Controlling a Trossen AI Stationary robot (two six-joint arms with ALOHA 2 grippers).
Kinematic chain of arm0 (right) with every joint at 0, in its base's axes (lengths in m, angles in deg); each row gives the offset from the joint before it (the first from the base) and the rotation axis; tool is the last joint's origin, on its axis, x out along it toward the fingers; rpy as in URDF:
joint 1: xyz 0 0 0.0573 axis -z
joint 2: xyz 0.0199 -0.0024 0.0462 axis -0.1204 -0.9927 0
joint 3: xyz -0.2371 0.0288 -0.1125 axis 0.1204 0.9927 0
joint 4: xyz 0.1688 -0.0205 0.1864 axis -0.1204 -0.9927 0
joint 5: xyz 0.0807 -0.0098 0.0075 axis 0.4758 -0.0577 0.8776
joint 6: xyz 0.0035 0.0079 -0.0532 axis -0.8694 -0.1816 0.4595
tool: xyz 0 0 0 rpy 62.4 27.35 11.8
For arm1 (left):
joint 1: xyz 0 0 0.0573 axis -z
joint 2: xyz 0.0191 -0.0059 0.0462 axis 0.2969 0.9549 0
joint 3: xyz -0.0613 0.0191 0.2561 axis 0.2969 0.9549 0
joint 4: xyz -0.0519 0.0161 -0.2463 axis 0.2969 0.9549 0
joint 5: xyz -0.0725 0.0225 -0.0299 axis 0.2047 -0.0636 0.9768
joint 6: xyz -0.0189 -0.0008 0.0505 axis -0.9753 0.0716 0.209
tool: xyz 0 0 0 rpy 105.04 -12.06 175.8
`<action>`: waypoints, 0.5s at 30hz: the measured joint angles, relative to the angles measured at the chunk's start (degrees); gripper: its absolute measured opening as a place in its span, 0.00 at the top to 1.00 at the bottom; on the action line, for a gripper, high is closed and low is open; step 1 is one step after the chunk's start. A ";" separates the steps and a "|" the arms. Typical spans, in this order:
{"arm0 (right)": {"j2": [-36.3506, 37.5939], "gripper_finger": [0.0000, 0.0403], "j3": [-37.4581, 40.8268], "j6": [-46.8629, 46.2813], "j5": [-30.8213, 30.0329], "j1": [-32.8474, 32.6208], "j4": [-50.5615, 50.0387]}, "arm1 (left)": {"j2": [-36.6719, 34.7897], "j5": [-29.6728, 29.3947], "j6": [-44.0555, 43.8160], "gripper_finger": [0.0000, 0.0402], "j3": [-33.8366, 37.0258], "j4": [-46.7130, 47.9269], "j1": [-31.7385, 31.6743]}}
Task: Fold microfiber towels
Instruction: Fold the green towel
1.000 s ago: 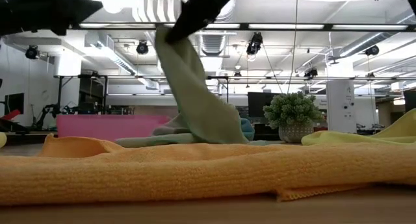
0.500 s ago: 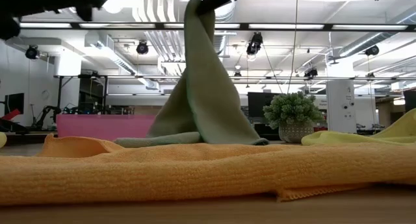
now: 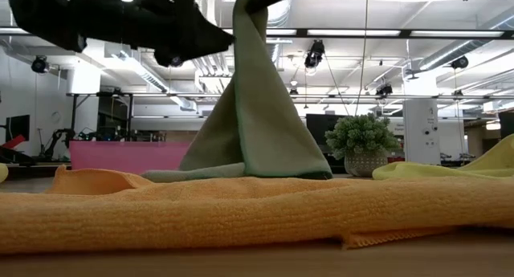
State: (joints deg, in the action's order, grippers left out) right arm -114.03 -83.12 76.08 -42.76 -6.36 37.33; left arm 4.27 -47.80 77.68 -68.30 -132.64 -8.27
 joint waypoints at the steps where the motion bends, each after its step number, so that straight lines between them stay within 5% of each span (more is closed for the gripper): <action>1: 0.12 0.98 0.00 0.00 0.01 0.07 -0.11 | 1.12 -0.54 -1.06 0.60 -0.31 -0.40 0.02; 15: 1.88 0.98 0.00 0.35 0.10 0.14 -0.23 | 18.66 -1.56 -8.24 0.60 -4.71 -0.14 -0.66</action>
State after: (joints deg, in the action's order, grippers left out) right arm -112.15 -83.12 76.43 -42.66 -6.23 37.10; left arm 22.93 -49.36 69.44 -73.00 -132.78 -8.93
